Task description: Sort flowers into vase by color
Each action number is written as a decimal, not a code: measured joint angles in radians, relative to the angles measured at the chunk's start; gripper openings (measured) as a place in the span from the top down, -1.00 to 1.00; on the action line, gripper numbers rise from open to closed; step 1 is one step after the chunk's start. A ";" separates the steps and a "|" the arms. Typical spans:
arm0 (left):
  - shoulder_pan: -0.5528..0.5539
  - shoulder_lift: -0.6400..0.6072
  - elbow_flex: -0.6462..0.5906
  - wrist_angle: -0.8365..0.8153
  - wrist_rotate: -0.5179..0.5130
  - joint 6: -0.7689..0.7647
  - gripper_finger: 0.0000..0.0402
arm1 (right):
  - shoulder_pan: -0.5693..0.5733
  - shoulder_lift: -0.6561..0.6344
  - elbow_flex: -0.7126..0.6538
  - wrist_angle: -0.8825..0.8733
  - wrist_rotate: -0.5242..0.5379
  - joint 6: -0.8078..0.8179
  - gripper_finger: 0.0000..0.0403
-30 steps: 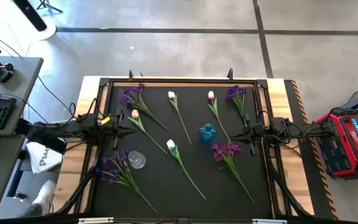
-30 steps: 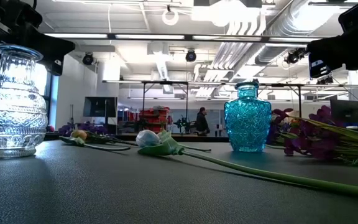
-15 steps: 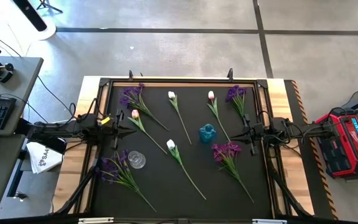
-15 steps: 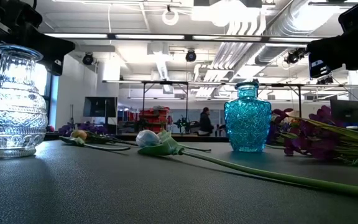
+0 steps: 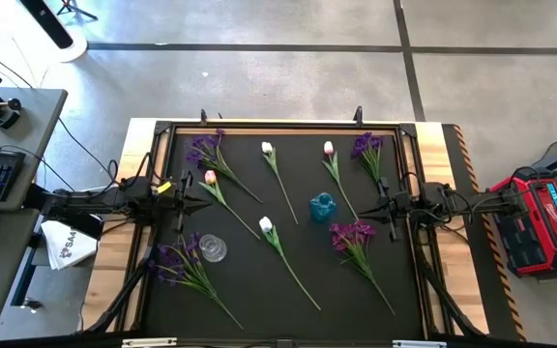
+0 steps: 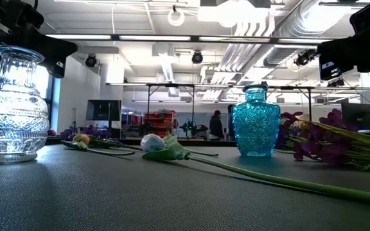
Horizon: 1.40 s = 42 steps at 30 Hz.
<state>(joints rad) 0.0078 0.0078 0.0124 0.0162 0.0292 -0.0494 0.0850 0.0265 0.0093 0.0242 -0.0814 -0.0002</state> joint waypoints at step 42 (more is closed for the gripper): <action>0.019 0.073 0.002 0.406 -0.341 -0.021 1.00 | 0.000 0.000 0.000 0.000 0.000 0.000 1.00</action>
<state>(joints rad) 0.0269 0.0809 0.0143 0.4220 -0.3120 -0.0702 0.0851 0.0269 0.0093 0.0242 -0.0814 -0.0002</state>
